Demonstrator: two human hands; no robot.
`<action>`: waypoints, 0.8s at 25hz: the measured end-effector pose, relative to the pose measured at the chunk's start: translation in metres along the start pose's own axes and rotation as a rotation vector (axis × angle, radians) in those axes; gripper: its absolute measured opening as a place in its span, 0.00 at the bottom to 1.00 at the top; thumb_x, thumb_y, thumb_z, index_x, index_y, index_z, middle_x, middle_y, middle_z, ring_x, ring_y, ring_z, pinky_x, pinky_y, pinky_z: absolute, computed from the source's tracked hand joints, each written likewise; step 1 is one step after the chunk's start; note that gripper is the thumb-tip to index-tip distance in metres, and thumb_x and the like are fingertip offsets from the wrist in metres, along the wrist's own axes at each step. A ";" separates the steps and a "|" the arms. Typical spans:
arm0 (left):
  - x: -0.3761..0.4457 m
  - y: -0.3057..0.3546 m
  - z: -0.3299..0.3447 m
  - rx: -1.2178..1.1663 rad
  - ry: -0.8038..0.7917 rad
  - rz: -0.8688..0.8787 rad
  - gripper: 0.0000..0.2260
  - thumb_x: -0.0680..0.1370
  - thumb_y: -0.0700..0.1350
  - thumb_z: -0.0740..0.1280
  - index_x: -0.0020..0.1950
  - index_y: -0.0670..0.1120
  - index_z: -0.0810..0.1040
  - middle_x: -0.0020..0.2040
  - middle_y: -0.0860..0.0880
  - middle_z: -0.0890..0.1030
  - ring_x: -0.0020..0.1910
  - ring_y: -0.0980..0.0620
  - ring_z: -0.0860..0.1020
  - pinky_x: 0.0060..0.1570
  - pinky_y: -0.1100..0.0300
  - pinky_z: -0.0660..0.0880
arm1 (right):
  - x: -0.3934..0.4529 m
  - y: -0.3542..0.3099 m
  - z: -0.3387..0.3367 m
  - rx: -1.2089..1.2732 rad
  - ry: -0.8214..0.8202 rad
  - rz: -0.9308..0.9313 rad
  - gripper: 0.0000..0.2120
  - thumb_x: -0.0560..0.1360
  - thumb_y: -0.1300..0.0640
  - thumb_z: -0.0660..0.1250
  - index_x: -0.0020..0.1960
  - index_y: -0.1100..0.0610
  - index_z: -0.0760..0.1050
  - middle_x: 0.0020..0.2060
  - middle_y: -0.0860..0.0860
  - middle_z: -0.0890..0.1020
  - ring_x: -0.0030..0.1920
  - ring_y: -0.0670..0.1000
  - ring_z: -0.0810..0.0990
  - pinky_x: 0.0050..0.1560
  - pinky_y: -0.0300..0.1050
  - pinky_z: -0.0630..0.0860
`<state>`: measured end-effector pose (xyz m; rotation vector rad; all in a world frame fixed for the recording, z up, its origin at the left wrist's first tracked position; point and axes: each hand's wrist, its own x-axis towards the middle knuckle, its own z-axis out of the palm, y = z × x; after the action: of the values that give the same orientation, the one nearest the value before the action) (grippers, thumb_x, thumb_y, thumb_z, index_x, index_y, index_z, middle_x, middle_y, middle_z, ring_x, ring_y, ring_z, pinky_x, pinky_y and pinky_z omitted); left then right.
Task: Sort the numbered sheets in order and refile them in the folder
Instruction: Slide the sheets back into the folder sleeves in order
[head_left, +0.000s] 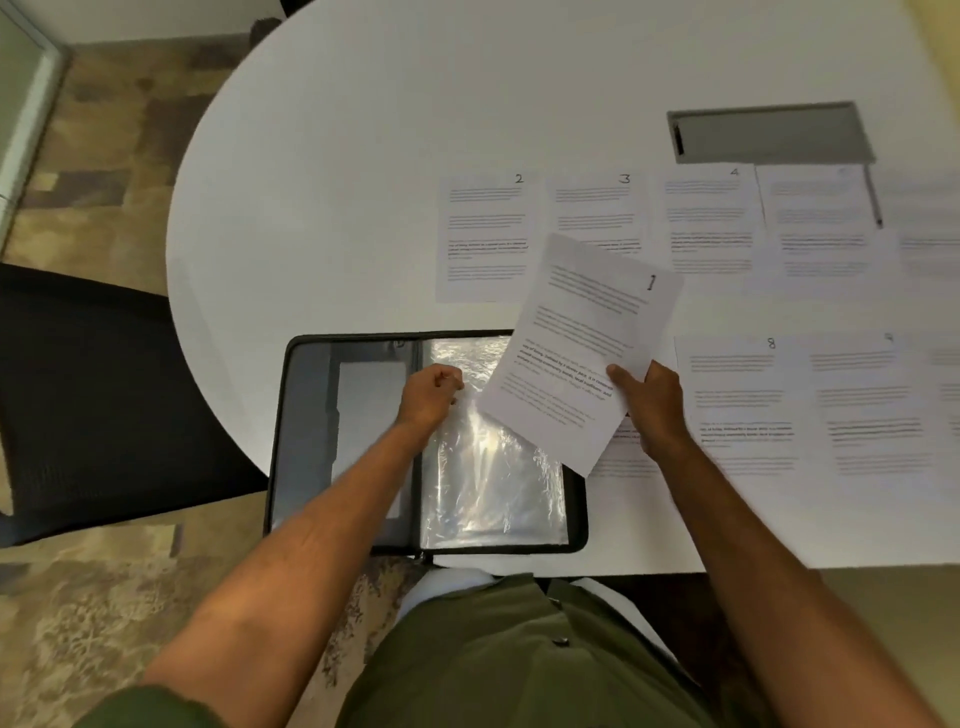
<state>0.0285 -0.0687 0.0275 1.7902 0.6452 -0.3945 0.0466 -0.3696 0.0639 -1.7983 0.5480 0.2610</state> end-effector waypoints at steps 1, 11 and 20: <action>0.011 -0.003 -0.001 0.136 0.000 0.060 0.06 0.83 0.45 0.65 0.55 0.47 0.81 0.52 0.48 0.84 0.51 0.48 0.81 0.53 0.54 0.77 | -0.006 0.001 -0.003 0.006 0.042 -0.003 0.17 0.79 0.55 0.73 0.66 0.54 0.78 0.57 0.48 0.83 0.59 0.50 0.82 0.65 0.52 0.78; 0.078 -0.051 0.027 1.149 -0.168 0.494 0.31 0.82 0.47 0.65 0.82 0.43 0.56 0.83 0.43 0.56 0.81 0.40 0.56 0.76 0.41 0.60 | -0.031 0.021 0.006 -0.033 0.238 -0.036 0.25 0.80 0.57 0.71 0.75 0.57 0.71 0.65 0.49 0.80 0.63 0.48 0.79 0.67 0.44 0.74; 0.074 -0.040 0.033 1.123 -0.063 0.560 0.34 0.73 0.35 0.68 0.78 0.42 0.63 0.62 0.42 0.76 0.59 0.41 0.75 0.53 0.48 0.74 | -0.025 0.004 0.016 -0.050 0.277 -0.044 0.24 0.80 0.56 0.71 0.75 0.57 0.71 0.65 0.50 0.81 0.63 0.48 0.80 0.66 0.44 0.76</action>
<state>0.0647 -0.0745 -0.0555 2.8786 -0.2415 -0.4548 0.0244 -0.3496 0.0667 -1.9056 0.7002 -0.0062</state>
